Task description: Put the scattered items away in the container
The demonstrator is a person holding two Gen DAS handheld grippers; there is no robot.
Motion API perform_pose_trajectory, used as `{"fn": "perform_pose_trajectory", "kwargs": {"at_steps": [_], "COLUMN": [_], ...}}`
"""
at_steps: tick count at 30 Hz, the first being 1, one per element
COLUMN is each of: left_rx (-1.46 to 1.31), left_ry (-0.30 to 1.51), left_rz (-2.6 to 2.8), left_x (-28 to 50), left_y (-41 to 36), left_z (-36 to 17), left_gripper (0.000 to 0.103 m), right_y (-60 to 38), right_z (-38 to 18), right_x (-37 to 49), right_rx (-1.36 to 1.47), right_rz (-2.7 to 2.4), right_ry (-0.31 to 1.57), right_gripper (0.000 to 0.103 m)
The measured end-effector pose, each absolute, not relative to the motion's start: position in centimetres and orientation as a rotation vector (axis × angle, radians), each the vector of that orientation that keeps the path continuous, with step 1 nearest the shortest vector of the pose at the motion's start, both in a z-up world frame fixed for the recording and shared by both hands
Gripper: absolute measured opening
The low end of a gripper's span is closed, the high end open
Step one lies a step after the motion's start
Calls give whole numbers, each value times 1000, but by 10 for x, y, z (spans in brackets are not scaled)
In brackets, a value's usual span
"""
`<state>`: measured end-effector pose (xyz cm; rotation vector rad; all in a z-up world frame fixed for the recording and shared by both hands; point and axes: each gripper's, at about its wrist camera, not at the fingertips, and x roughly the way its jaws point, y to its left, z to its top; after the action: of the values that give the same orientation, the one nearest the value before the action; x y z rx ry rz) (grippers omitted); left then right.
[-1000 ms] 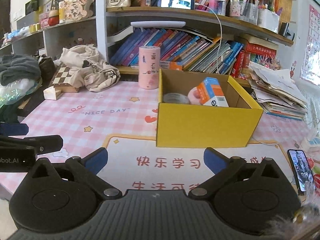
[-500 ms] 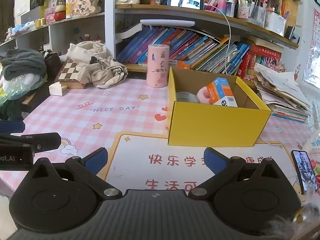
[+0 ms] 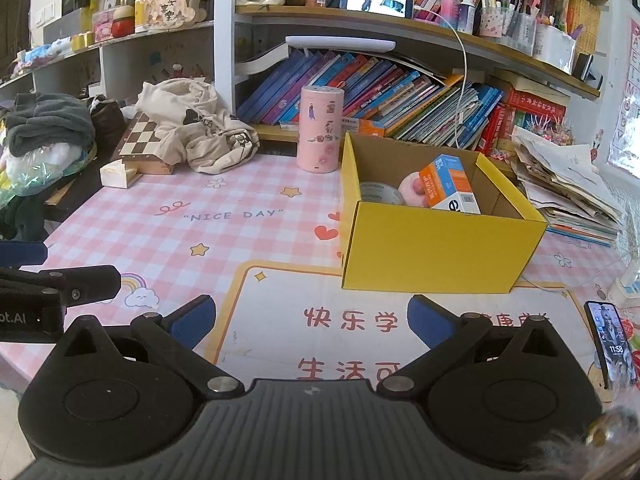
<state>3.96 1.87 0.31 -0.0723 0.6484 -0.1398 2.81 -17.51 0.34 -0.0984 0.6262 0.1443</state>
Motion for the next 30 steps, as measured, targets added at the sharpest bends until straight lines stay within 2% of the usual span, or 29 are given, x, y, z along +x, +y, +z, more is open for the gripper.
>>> {"fn": "perform_pose_trajectory", "kwargs": {"at_steps": [30], "left_rx": [-81], "left_ry": [657], "left_rz": [-141], "left_x": [33], "left_y": [19], "left_z": [5], "left_gripper": [103], "right_y": [-183], "right_z": [3], "right_x": [25], "right_rx": [-100], "right_rz": [160], "right_ry": [628], "right_gripper": [103]}}
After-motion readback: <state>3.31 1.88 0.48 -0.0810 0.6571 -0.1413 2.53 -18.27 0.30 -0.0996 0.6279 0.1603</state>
